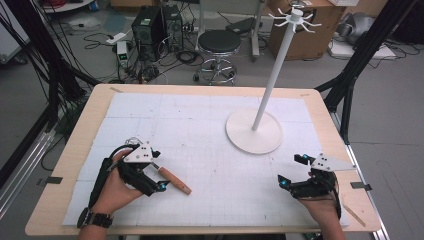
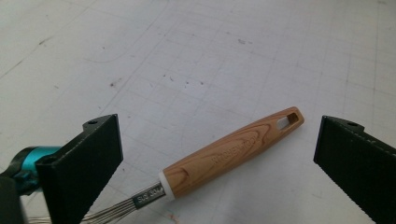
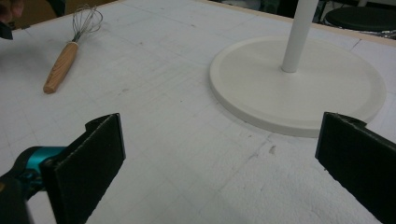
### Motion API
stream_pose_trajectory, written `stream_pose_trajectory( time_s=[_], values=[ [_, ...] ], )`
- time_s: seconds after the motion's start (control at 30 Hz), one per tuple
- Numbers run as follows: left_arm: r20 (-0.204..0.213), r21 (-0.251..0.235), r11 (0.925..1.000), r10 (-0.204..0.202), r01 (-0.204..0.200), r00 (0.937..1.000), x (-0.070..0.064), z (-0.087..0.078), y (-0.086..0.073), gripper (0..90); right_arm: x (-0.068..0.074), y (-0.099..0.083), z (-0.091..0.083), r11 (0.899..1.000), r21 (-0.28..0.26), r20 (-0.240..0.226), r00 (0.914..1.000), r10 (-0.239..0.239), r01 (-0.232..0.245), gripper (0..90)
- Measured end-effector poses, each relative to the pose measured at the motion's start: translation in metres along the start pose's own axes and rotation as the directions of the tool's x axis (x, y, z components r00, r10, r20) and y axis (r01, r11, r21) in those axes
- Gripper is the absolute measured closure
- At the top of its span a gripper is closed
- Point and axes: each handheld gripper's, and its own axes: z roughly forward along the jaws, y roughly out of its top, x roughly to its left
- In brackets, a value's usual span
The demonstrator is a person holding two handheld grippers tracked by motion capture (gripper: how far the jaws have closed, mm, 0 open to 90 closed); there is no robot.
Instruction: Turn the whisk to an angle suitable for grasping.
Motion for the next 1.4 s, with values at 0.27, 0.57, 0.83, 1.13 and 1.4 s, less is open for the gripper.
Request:
stream_pose_trajectory(
  time_s=[0.27,0.57,0.83,1.13,1.4],
  values=[
    [-0.013,0.139,0.9848,0.108,-0.105,0.9941,0.002,0.001,0.025,1.7,0.001,0.000,0.002,1.000,0.006,-0.002,1.0000,0.001,-0.001,0.2],
    [0.031,0.302,0.9306,0.208,-0.208,0.9776,0.003,0.011,0.044,2.5,0.000,-0.001,0.003,1.000,0.010,-0.003,1.0000,-0.002,0.002,0.2],
    [0.085,0.428,0.8674,0.241,-0.254,0.9668,0.005,0.031,0.043,4.5,0.000,-0.001,0.003,1.000,0.013,0.000,1.0000,0.004,-0.004,0.2],
    [0.143,0.543,0.7815,0.274,-0.307,0.9509,0.007,0.050,0.031,15.4,-0.001,-0.002,0.003,1.000,0.014,0.000,1.0000,0.002,-0.002,0.2],
    [0.162,0.576,0.7598,0.255,-0.301,0.9533,0.010,0.057,0.029,39.1,-0.001,-0.002,0.004,1.000,0.018,-0.002,1.0000,0.002,-0.002,0.2]
  ],
)
